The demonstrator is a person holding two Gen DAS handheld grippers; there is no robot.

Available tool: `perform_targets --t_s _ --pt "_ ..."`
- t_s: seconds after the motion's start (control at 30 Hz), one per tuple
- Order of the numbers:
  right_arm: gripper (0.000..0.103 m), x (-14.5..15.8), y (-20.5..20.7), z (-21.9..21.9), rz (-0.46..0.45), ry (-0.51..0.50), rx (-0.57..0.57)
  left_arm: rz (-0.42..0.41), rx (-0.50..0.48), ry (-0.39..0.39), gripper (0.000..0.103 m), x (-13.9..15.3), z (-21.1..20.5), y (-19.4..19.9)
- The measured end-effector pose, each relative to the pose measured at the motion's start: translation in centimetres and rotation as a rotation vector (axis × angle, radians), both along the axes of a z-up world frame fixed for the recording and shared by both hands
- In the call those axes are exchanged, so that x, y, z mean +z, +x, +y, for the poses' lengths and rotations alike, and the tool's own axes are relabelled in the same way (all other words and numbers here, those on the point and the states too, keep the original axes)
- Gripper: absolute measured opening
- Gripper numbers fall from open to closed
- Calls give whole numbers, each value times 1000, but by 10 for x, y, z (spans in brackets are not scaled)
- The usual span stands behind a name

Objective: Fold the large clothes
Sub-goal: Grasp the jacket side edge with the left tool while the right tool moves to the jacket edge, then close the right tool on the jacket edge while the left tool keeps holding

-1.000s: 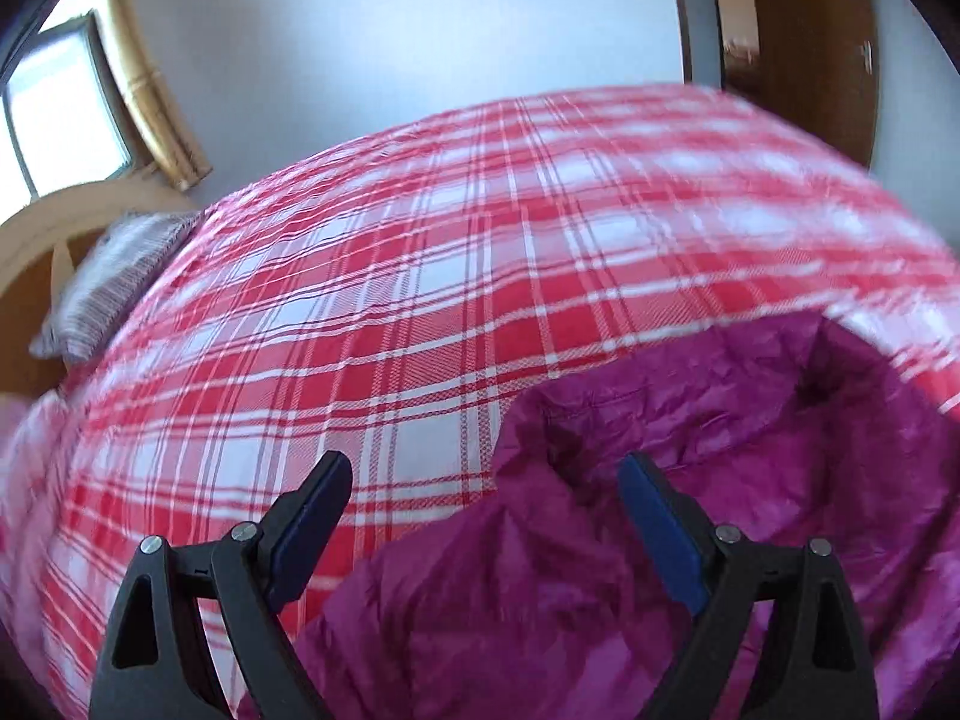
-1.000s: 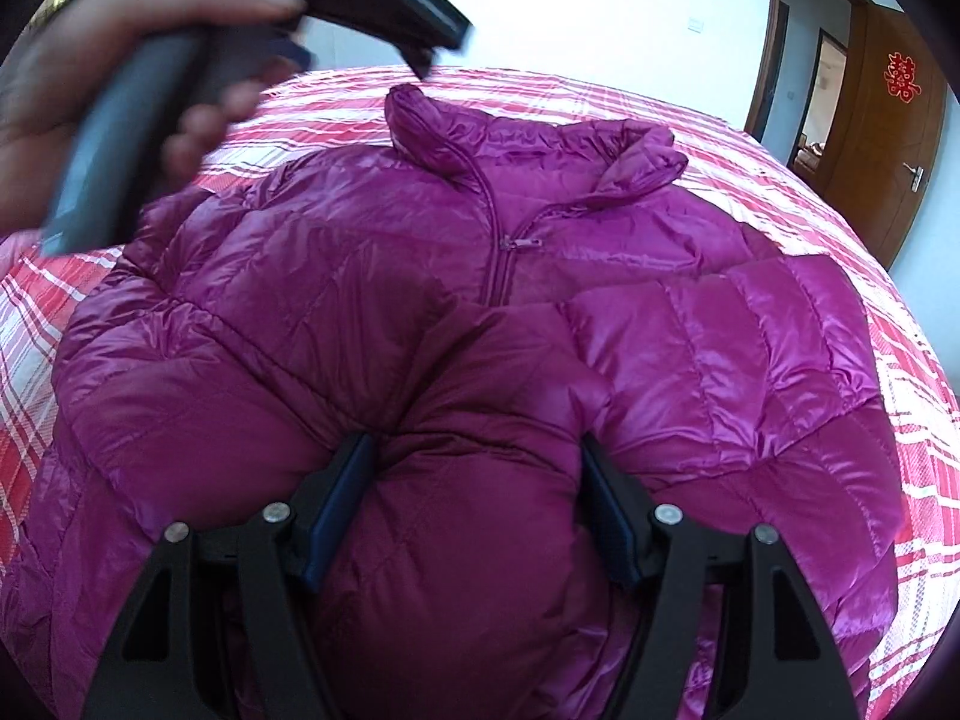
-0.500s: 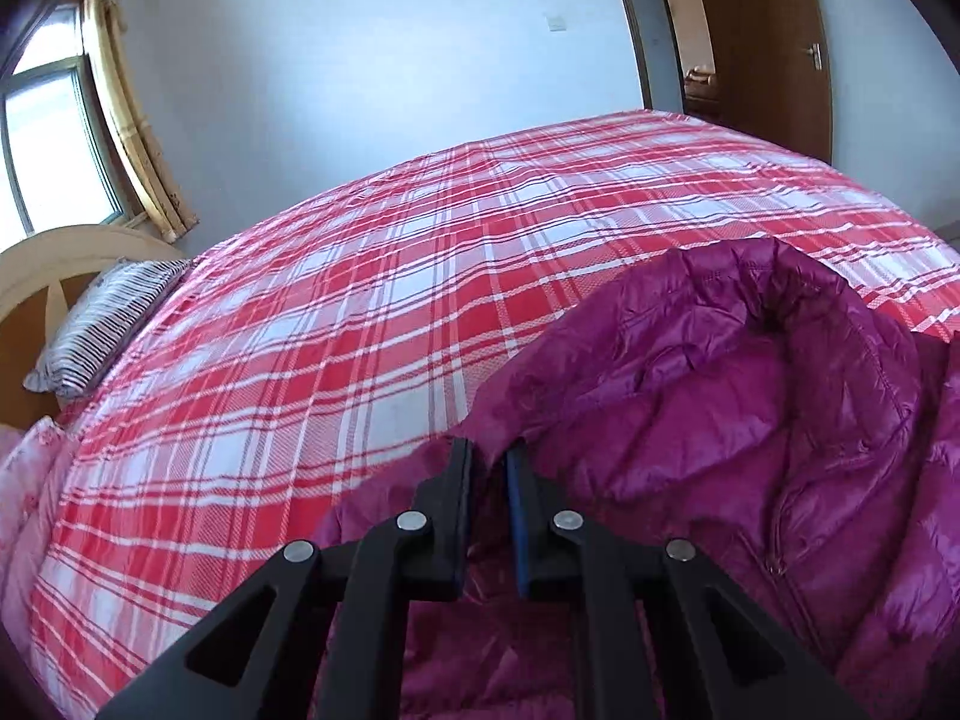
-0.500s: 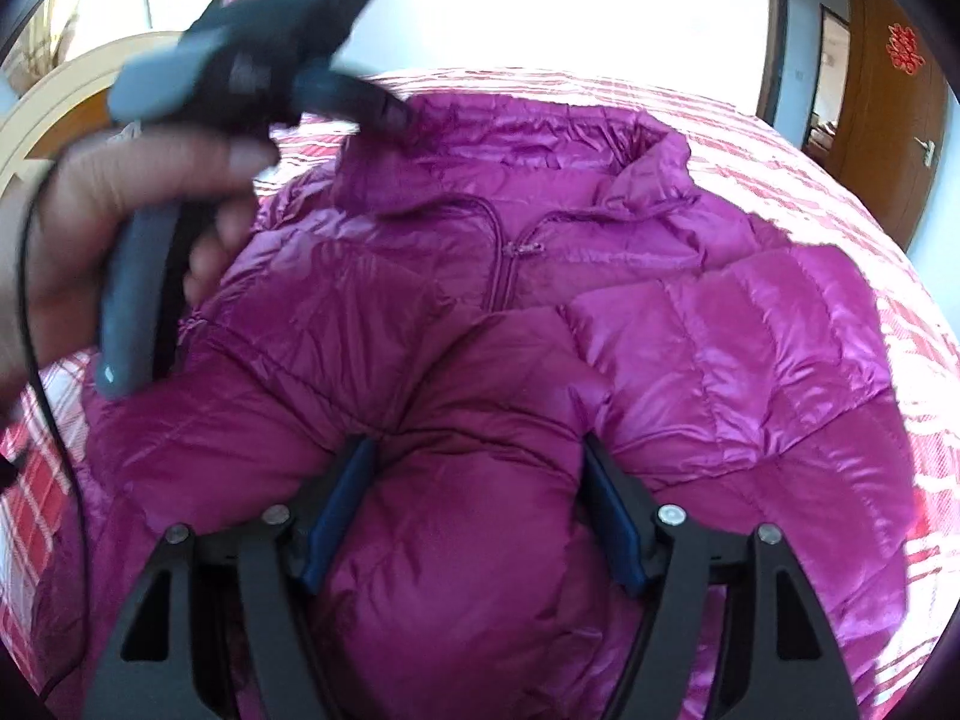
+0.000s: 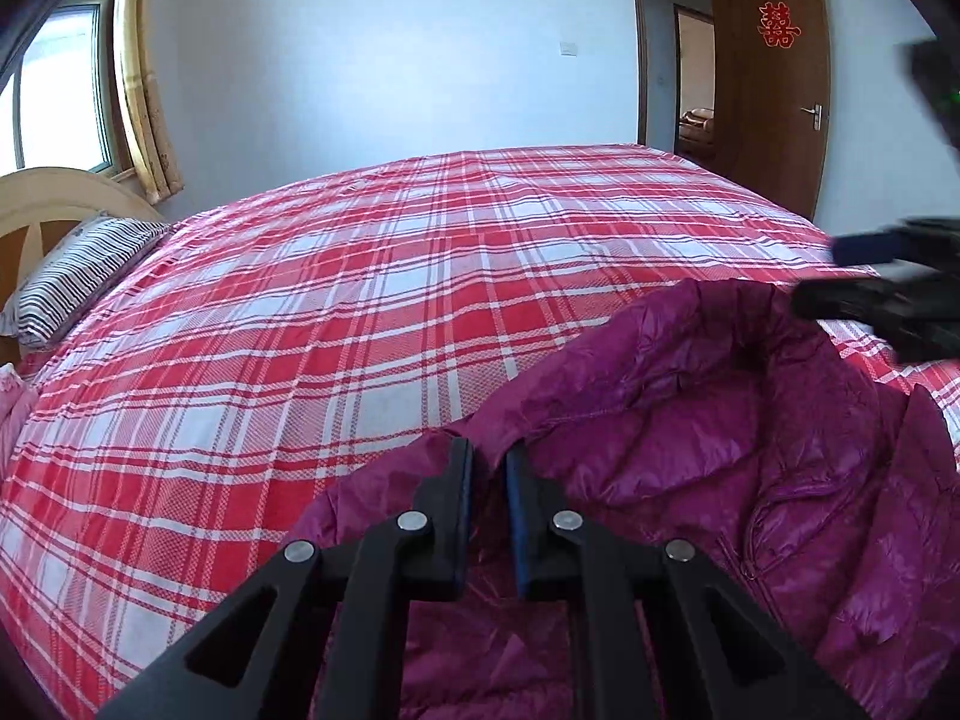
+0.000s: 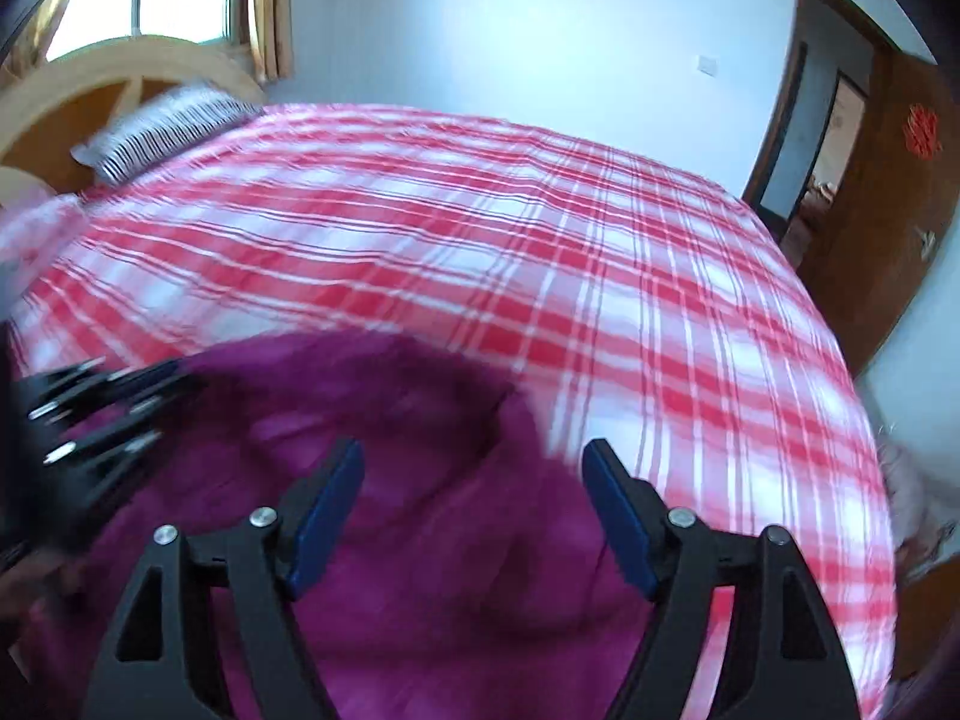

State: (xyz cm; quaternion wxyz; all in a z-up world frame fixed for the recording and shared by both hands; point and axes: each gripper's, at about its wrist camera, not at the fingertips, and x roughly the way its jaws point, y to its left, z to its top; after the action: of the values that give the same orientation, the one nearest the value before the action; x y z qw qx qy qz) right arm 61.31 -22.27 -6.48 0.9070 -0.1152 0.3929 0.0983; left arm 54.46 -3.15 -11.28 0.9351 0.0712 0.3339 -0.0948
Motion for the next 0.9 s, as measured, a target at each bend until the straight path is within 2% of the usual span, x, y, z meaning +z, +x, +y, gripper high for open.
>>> perform_targets --t_s 0.1,0.2,0.3,0.37,0.4,0.5,0.63,0.73,0.87,0.9 --pt "77 -16 36 3 69 1 83 11 0 -15 10 -1 3 2" --pt "73 -26 46 0 103 10 134 19 2 -33 10 0 5 4" --pt "55 -33 49 -3 132 11 172 25 3 -34 10 -1 8 6" --pt "24 -34 48 -1 146 -12 198 33 10 -40 10 -2 12 9" --pt "17 -35 43 -1 139 -35 210 38 14 -44 10 -3 14 10" --pt "12 -32 29 -9 122 -29 217 58 30 -74 10 -4 21 12" --pt "10 -31 3 -8 39 -91 244 73 34 -111 11 0 26 5" --pt "10 -40 -15 -7 -11 -155 248 99 52 -206 11 13 37 -5" --pt "10 -63 -24 -8 -42 -213 236 21 75 -324 11 47 52 -18" --pt "10 -65 -25 -10 -50 -214 233 5 85 -319 11 53 51 -14"
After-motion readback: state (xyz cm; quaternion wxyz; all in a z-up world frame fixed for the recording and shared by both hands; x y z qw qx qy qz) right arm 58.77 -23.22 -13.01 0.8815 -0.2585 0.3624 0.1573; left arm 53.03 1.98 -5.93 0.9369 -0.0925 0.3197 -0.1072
